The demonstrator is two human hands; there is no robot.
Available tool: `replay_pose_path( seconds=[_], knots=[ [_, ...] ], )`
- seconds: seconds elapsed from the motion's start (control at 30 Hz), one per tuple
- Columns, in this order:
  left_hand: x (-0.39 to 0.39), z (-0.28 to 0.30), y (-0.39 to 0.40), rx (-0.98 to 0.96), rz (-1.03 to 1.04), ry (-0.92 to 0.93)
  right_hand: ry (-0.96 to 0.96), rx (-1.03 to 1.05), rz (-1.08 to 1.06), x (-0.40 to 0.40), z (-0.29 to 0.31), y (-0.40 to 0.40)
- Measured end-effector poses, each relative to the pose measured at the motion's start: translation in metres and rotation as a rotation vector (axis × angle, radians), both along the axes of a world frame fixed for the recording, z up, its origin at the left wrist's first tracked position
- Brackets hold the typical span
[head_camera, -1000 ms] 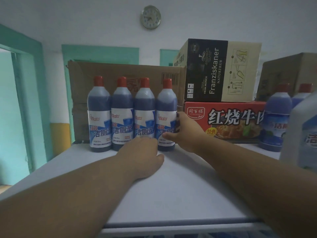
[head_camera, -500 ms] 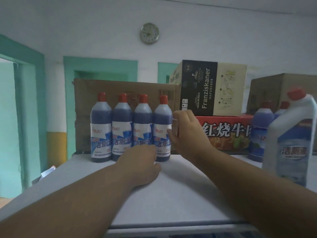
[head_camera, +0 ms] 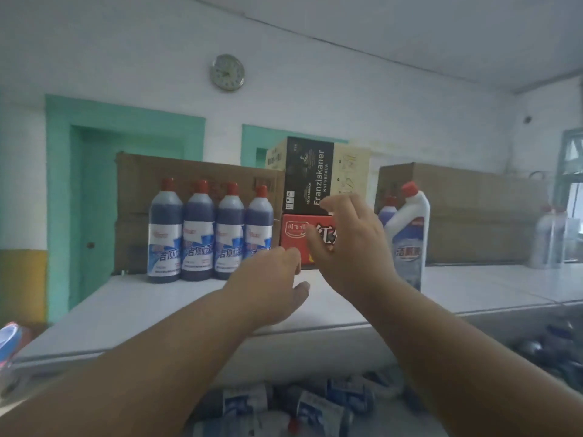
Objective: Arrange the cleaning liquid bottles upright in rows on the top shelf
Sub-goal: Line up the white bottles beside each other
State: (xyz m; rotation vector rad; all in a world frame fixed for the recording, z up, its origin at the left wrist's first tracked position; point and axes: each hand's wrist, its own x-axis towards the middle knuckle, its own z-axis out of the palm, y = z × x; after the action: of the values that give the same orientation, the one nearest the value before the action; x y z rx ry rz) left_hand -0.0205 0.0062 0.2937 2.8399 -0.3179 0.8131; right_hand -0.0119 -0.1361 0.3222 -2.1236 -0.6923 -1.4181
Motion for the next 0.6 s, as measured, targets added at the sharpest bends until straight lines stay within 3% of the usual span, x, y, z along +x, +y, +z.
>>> replay_pose_path(
  seconds=[0.27,0.47,0.6],
  knots=[
    [-0.024,-0.005,-0.071,-0.093,-0.043,0.064,0.092,0.012,-0.021,-0.019,0.002,-0.097],
    [-0.014,0.001,-0.129,-0.156,-0.034,0.142,0.072,-0.015,-0.084,0.000,0.012,-0.164],
    [0.013,0.006,-0.151,-0.198,-0.016,0.193,0.161,-0.069,-0.121,0.031,0.023,-0.188]
  ],
)
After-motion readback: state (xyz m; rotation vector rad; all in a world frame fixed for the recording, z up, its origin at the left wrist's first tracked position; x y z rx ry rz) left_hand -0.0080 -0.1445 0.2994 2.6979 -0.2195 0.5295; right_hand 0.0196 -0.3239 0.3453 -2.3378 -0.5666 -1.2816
